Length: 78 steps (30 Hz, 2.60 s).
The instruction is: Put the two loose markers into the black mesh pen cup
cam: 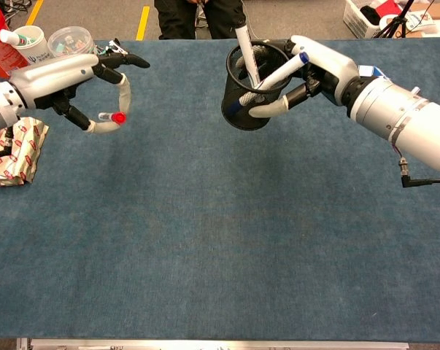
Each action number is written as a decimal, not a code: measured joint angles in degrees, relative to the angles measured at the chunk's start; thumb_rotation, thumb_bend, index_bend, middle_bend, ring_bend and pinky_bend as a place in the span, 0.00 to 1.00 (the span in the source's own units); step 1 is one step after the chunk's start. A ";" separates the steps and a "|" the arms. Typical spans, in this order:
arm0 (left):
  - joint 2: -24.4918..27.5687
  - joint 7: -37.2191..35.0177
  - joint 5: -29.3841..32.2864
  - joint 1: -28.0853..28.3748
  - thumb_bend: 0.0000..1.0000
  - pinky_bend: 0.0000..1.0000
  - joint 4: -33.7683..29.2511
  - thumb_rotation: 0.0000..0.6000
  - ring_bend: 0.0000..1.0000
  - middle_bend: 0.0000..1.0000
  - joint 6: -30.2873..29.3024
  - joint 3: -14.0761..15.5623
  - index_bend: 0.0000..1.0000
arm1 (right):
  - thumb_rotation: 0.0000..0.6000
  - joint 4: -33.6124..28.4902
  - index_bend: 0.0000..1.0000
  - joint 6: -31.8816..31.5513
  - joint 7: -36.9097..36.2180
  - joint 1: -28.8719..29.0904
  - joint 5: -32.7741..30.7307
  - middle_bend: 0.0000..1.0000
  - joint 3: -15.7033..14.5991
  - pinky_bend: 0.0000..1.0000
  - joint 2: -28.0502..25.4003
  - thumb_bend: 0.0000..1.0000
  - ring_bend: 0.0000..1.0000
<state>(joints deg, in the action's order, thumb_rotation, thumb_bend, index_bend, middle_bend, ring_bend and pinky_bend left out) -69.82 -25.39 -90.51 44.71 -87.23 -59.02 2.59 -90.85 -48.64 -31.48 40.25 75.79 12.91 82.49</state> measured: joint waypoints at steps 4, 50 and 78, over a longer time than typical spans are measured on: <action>2.97 -1.30 1.79 -0.16 0.30 0.00 -3.88 1.00 0.00 0.08 0.37 -1.46 0.56 | 1.00 1.69 0.42 0.78 -0.06 0.68 0.45 0.42 -0.67 0.26 2.15 0.26 0.31; 12.58 -18.27 10.02 -1.71 0.30 0.00 -20.07 1.00 0.00 0.09 7.32 -12.14 0.56 | 1.00 26.75 0.42 7.53 6.82 12.26 -7.53 0.42 5.53 0.26 29.58 0.26 0.31; 9.60 -20.06 10.97 -0.41 0.30 0.00 -19.12 1.00 0.00 0.06 12.10 -13.31 0.46 | 1.00 26.95 0.42 7.17 12.57 15.26 -11.93 0.42 10.04 0.26 34.24 0.26 0.32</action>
<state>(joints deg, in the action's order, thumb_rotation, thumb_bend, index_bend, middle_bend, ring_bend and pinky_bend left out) -60.22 -45.45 -79.54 44.30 -106.35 -46.92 -10.72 -63.90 -41.47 -18.91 55.51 63.85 22.95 116.73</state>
